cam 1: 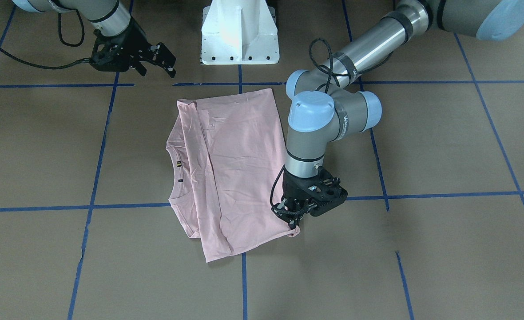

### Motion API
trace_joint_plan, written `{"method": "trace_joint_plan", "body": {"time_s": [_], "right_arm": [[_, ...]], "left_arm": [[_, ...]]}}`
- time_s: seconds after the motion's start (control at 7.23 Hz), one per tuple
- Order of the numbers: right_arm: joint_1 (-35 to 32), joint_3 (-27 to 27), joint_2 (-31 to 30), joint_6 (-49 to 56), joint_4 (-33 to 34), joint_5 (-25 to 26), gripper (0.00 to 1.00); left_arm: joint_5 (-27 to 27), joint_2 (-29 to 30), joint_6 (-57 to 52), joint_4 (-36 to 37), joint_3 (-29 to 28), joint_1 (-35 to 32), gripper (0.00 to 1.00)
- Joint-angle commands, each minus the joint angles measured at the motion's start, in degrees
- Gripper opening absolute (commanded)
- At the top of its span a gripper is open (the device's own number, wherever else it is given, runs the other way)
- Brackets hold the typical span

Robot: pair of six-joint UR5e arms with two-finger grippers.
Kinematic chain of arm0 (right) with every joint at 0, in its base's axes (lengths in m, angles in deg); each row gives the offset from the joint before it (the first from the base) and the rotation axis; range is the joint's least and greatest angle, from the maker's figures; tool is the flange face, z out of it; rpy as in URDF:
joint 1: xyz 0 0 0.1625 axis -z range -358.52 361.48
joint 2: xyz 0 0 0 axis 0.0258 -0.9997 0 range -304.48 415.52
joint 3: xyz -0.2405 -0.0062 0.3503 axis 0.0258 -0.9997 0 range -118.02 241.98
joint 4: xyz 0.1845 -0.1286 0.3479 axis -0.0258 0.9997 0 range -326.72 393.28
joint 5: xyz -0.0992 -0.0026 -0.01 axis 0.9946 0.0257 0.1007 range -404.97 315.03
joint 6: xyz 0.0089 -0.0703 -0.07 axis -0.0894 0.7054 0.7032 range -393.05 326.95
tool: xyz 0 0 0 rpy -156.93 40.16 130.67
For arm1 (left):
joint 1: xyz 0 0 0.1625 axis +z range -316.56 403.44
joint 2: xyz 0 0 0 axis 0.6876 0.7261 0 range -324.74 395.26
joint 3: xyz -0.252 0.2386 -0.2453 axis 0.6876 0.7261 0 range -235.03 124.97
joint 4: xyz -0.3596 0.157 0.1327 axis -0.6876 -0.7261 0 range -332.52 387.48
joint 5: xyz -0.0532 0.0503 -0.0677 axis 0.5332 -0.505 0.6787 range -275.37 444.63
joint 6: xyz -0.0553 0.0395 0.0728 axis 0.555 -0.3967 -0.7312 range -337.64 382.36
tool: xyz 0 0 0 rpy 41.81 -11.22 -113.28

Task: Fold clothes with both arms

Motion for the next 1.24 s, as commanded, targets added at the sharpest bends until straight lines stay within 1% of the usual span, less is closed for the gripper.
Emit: {"method": "trace_joint_plan", "body": {"time_s": [0.0, 0.14, 0.28, 0.41, 0.55, 0.69, 0.83, 0.97, 1.11], "right_arm": [[-0.1, -0.2, 0.1, 0.1, 0.0, 0.5, 1.00], [-0.5, -0.1, 0.1, 0.1, 0.1, 0.6, 1.00], [-1.2, -0.2, 0.0, 0.3, 0.1, 0.6, 1.00], [-1.6, -0.5, 0.0, 0.8, 0.3, 0.6, 1.00], [-1.6, -0.5, 0.1, 0.8, 0.3, 0.5, 1.00], [-1.6, -0.5, 0.1, 0.7, 0.2, 0.5, 1.00], [-1.6, -0.5, 0.1, 0.7, 0.3, 0.5, 1.00], [-1.6, -0.5, 0.1, 0.7, 0.3, 0.6, 1.00], [-1.6, -0.5, 0.1, 0.7, 0.3, 0.6, 1.00]], "left_arm": [[0.1, 0.3, -3.6, -1.1, -1.0, -0.1, 1.00], [1.4, -0.5, -3.7, 3.3, 3.4, -0.2, 1.00], [4.5, -3.8, -3.0, 11.0, 12.7, -0.1, 1.00], [5.4, -10.0, 1.2, 17.4, 25.4, 1.0, 1.00], [6.7, -14.8, 5.4, 24.8, 35.4, 4.3, 1.00], [6.4, -17.2, 12.4, 30.0, 41.4, 8.7, 1.00], [6.2, -18.5, 19.5, 31.6, 44.0, 13.0, 1.00], [6.0, -19.9, 25.1, 31.9, 44.8, 17.8, 1.00], [4.5, -20.5, 29.1, 31.8, 44.7, 22.2, 1.00]]}}
